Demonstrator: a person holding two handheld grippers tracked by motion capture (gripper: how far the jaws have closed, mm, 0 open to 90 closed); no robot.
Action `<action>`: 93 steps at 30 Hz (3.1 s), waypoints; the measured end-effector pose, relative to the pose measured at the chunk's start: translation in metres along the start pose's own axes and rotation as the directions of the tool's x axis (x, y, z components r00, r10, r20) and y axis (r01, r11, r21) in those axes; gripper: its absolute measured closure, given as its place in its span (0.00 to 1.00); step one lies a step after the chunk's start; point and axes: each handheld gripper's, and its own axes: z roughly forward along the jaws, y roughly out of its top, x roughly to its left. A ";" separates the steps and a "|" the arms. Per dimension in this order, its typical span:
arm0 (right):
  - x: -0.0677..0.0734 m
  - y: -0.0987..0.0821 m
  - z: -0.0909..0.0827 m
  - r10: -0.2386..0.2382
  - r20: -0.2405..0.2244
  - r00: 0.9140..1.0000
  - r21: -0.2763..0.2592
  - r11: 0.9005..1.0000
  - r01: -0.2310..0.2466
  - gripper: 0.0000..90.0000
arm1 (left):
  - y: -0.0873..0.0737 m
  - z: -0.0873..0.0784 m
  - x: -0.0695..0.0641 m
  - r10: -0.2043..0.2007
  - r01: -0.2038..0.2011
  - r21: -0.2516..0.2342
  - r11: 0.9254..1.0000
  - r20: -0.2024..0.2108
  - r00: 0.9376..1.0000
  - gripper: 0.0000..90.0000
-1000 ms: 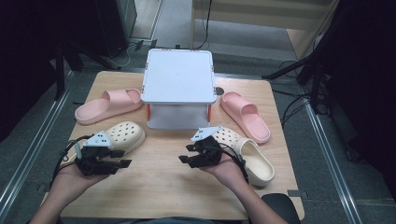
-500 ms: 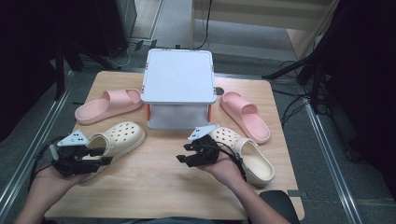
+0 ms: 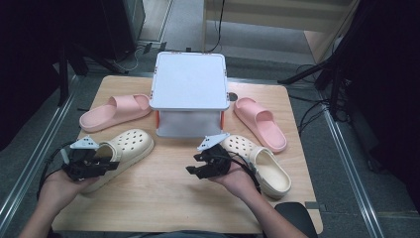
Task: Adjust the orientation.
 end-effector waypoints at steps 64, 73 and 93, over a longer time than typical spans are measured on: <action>0.008 -0.036 -0.032 0.097 0.114 0.989 -0.060 0.994 -0.090 0.55 | 0.062 0.053 -0.095 0.266 -0.274 -0.009 0.962 0.281 0.922 0.80; 0.011 -0.034 -0.027 0.094 0.109 0.990 -0.076 0.993 -0.085 0.55 | 0.062 0.034 -0.084 0.265 -0.258 -0.060 0.964 0.273 0.925 0.71; 0.026 -0.017 0.013 0.108 0.077 0.991 -0.089 0.991 -0.101 1.00 | 0.056 0.045 -0.019 0.162 -0.166 0.025 0.986 0.135 0.978 0.97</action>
